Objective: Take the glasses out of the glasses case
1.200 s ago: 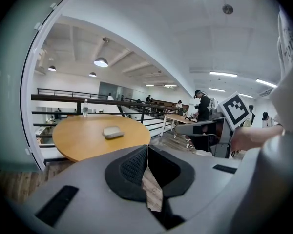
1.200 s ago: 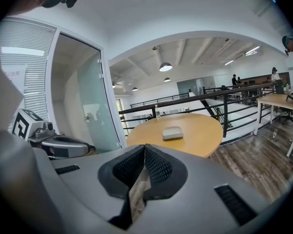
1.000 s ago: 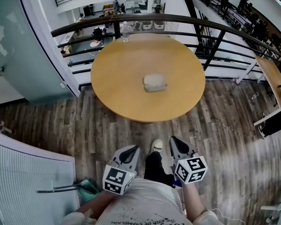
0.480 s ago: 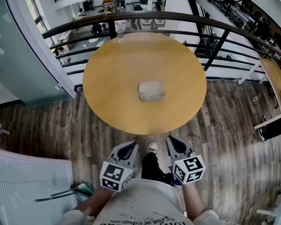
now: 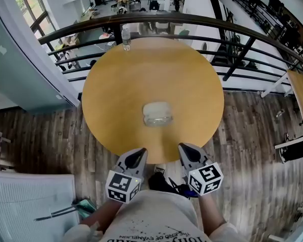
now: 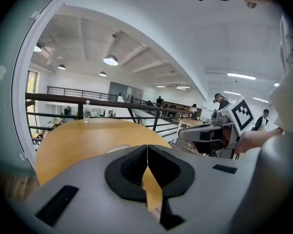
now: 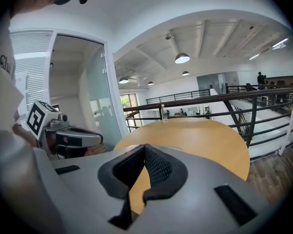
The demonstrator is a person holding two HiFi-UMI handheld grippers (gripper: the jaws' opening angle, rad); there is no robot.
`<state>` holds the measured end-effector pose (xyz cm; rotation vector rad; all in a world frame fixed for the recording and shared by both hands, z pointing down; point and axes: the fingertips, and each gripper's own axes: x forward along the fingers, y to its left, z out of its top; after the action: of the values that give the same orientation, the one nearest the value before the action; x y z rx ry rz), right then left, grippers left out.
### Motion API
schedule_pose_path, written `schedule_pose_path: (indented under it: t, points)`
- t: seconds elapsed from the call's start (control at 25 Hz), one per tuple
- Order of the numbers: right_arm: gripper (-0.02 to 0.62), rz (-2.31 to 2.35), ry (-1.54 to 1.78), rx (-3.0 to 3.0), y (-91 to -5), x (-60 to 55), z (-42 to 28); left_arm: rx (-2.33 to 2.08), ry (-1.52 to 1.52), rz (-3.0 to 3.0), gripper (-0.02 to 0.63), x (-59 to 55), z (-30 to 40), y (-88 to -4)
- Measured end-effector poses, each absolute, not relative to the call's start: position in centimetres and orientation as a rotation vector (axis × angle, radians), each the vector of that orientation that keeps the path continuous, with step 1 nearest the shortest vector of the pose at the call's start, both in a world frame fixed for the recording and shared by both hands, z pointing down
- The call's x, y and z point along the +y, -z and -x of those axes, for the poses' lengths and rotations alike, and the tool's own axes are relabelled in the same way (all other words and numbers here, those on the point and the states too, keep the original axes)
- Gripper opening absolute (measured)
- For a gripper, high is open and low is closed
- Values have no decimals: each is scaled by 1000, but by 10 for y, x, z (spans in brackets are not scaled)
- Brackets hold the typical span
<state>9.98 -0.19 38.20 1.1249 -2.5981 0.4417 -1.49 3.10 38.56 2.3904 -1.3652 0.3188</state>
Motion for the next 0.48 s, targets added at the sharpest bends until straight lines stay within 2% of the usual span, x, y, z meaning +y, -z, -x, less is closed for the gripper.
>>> schedule_pose_path:
  t: [0.48]
  points:
    - [25, -974, -466, -2713, -387, -82, -112, -1446, -295, -2340, 25, -56, -12, -389]
